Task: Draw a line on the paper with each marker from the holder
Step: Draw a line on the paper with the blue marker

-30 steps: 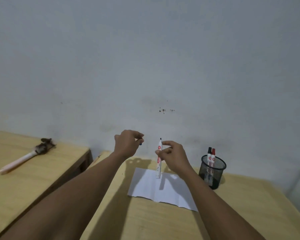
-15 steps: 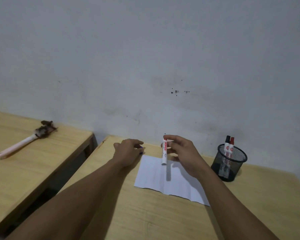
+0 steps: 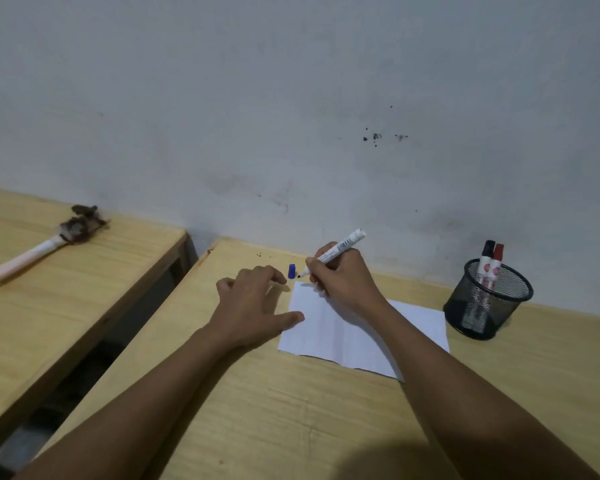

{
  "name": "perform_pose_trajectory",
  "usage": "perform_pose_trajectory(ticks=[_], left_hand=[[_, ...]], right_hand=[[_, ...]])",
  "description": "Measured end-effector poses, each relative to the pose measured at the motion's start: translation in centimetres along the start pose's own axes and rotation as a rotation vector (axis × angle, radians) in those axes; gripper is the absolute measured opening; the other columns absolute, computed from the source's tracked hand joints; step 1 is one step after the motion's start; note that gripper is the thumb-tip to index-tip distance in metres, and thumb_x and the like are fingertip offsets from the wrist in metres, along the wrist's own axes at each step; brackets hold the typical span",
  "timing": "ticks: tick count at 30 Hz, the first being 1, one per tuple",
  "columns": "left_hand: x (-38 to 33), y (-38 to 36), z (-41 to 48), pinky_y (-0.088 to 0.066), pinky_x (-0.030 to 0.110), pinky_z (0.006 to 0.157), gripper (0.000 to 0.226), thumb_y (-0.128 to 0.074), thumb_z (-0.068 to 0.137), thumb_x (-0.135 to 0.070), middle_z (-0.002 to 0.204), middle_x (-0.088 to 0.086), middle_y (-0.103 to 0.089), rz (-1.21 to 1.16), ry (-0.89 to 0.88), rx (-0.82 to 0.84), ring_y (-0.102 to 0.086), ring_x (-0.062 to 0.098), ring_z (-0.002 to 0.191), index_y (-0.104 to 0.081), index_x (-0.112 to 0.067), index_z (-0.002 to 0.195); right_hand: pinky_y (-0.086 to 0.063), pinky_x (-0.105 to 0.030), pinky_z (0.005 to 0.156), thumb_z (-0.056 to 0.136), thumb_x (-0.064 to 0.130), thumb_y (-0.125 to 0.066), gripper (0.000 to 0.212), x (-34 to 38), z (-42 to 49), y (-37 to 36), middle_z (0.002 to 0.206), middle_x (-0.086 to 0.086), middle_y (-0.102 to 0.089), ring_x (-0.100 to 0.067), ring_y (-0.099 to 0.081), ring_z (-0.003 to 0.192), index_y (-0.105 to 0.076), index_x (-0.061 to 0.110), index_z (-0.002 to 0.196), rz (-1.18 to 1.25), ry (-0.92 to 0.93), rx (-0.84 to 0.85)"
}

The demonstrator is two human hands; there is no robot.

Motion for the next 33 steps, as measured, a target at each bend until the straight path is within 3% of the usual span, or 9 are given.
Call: perform_pose_trajectory(ticks=[3,6,12,18,24,28,33], left_hand=[[-0.1,0.0,-0.1,-0.018,0.035,0.092,0.048,-0.066,0.068,-0.070,0.111,-0.027,-0.050,0.011,-0.054,0.008,-0.042,0.005,0.112,-0.056,-0.041,0.105],[-0.5,-0.3,-0.2,-0.024,0.043,0.100,0.035,-0.063,0.077,-0.065,0.123,-0.023,-0.060,0.037,-0.132,0.043,-0.043,0.009,0.123,-0.065,-0.043,0.105],[-2.4,-0.7,-0.8,-0.034,0.052,0.100,0.031,-0.049,0.094,-0.050,0.140,-0.018,-0.054,0.283,-0.283,0.134,-0.046,0.017,0.129,-0.067,-0.037,0.115],[-1.9,-1.2,-0.6,-0.031,0.059,0.106,0.048,-0.048,0.092,-0.058,0.149,-0.018,-0.044,0.280,-0.218,0.283,-0.034,0.012,0.139,-0.055,-0.036,0.134],[-2.1,-1.3,-1.2,-0.027,0.067,0.108,0.048,-0.047,0.094,-0.053,0.153,-0.010,-0.038,0.301,-0.226,0.390,-0.027,0.011,0.142,-0.053,-0.028,0.134],[-2.0,-1.5,-2.0,-0.018,0.072,0.110,0.053,-0.043,0.096,-0.053,0.160,-0.011,-0.023,0.318,-0.196,0.469,-0.010,0.013,0.149,-0.040,-0.029,0.144],[-1.9,-1.4,-2.4,-0.017,0.072,0.110,0.058,-0.040,0.097,-0.053,0.161,-0.007,-0.018,0.345,-0.179,0.479,-0.008,0.013,0.149,-0.028,-0.033,0.149]], right_hand=[[-0.041,-0.032,0.048,0.094,0.010,-0.065,0.015,-1.8,0.4,-0.2,0.064,-0.013,-0.063,-0.026,-0.052,0.058,-0.067,-0.003,0.086,0.096,-0.062,-0.024],[-0.043,-0.032,0.049,0.095,0.012,-0.066,0.022,-2.7,0.5,0.1,0.066,-0.017,-0.063,-0.026,-0.054,0.057,-0.069,-0.007,0.087,0.065,-0.038,-0.065],[-0.050,-0.025,0.054,0.094,0.022,-0.069,0.016,-3.1,0.6,-0.4,0.070,-0.005,-0.073,-0.011,-0.062,0.057,-0.073,0.015,0.081,-0.102,0.056,-0.052],[-0.050,-0.020,0.058,0.094,0.029,-0.068,0.018,-3.7,1.1,-0.6,0.074,0.000,-0.074,-0.007,-0.066,0.061,-0.076,0.013,0.089,-0.160,0.042,-0.030],[-0.051,-0.026,0.063,0.095,0.028,-0.067,0.020,-3.9,1.2,-0.9,0.076,0.000,-0.073,-0.010,-0.066,0.066,-0.076,0.011,0.091,-0.159,0.048,-0.017],[-0.055,-0.025,0.065,0.095,0.030,-0.066,0.020,-3.9,1.1,-0.8,0.081,-0.002,-0.074,-0.011,-0.069,0.070,-0.076,0.012,0.096,-0.191,0.047,-0.031],[-0.055,-0.025,0.065,0.096,0.031,-0.066,0.022,-3.8,1.1,-0.9,0.079,-0.002,-0.074,-0.010,-0.067,0.067,-0.076,0.012,0.096,-0.201,0.050,-0.037]])
Point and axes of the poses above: each hand's wrist, its own z-axis towards the middle knuckle, its own y-axis out of the back of the hand, x = y × z, the point moved 8 cm from there along z, towards the middle knuckle
